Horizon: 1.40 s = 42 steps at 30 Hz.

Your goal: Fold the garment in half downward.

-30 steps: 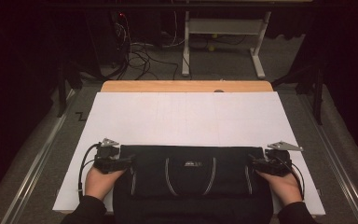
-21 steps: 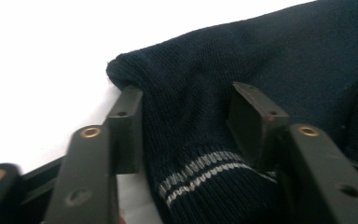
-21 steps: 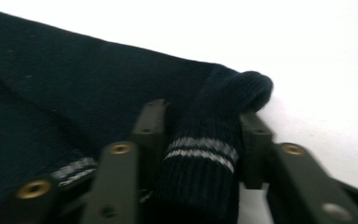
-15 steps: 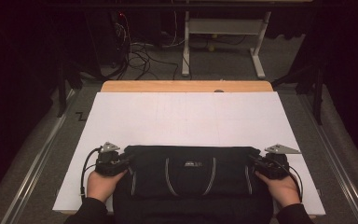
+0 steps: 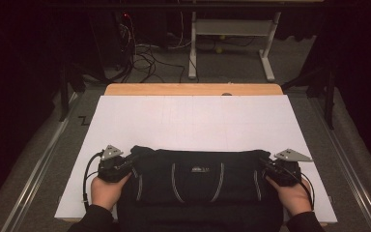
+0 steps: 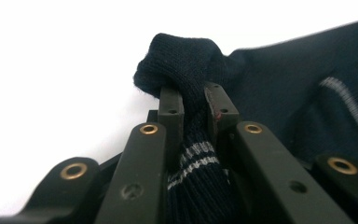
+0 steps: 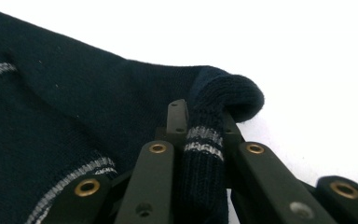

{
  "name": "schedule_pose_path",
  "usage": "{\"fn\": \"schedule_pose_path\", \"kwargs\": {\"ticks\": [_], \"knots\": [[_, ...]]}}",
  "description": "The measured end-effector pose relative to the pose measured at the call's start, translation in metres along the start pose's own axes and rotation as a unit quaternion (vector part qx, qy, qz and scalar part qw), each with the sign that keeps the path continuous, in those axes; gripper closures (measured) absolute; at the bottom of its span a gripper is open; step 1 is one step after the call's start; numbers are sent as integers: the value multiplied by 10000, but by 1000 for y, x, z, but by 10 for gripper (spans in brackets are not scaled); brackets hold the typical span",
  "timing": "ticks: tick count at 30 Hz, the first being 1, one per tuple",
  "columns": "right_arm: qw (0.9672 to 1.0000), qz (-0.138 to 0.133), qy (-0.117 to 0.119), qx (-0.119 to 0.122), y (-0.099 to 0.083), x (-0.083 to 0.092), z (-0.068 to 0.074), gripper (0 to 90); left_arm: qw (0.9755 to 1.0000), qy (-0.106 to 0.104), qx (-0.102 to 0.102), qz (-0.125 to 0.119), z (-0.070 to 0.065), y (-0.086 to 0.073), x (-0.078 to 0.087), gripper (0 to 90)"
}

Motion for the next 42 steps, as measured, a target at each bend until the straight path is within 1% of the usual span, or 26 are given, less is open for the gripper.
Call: {"fn": "schedule_pose_path", "kwargs": {"ticks": [2,3,4,5,6,7,8,9,10,12,13,16,17,18,19,21,23,24,26,29,32,33,34,35,36,42], "knots": [[10000,-57,-21,-16,2,2,1,823,10000,12,-23,-27,-1,1,2,762],[9999,-85,-52,20,4,3,2,823,10000,25,-32,-62,-2,2,3,762],[9999,-110,-70,48,5,5,3,823,9999,57,-88,-102,-3,5,6,762],[9998,-140,-99,105,7,6,3,824,9999,75,-89,-105,-2,6,7,762],[9997,-168,-122,103,9,8,3,825,9999,75,-89,-105,-2,6,7,762],[9997,-168,-122,103,9,8,3,825,9999,61,-52,-142,-2,8,9,762],[9994,-243,-164,157,13,10,3,825,9997,75,-45,-212,-2,11,11,762],[9994,-243,-164,157,13,10,3,825,9997,75,-45,-212,-2,11,11,762],[9992,-296,-208,186,18,13,4,825,9997,82,-66,-219,-2,13,12,763],[9990,-350,-215,184,22,14,4,826,9996,106,-106,-254,-3,21,13,762],[9990,-350,-215,184,22,14,4,826,9996,106,-106,-254,-3,21,13,763],[9985,-432,-248,227,31,16,2,826,9990,104,-139,-418,-3,30,18,763],[9985,-432,-248,227,31,16,2,826,9990,104,-139,-418,-3,30,18,763],[9981,-467,-294,285,35,17,2,825,9988,116,-154,-443,-2,33,19,763],[9981,-467,-294,285,35,17,2,825,9988,116,-154,-443,-2,33,19,763],[9973,-529,-387,339,42,19,1,826,9987,136,-149,-471,0,36,20,763],[9970,-563,-403,354,45,20,1,826,9986,132,-60,-516,6,41,20,762],[9967,-585,-418,369,47,21,1,826,9986,132,-60,-516,6,41,20,762],[9965,-617,-433,368,50,20,0,826,9987,163,-7,-475,12,44,15,762],[9964,-631,-447,351,53,18,-1,825,9987,185,6,-477,15,47,12,762],[9963,-616,-507,320,60,9,-5,825,9985,257,15,-488,20,53,7,762],[9963,-616,-507,320,60,9,-5,825,9984,259,38,-504,21,55,5,762],[9965,-592,-526,282,61,6,-6,824,9985,271,49,-484,23,57,3,762],[9970,-550,-503,198,64,0,-10,824,9987,293,42,-406,27,59,-3,762],[9970,-550,-503,198,64,0,-10,824,9987,293,42,-406,27,59,-3,761],[9966,-443,-659,211,73,-17,-17,825,9988,419,69,-237,40,64,-21,762]]}}
Point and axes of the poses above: each handheld gripper's, and its own axes: x roughly backward along the jaws, y roughly out of its top, z roughly to its left, the point moved 5 cm from there along -x, roughly forward along the jaws, and after that the axes turned 9 degrees about z, right-handed, at the moved point
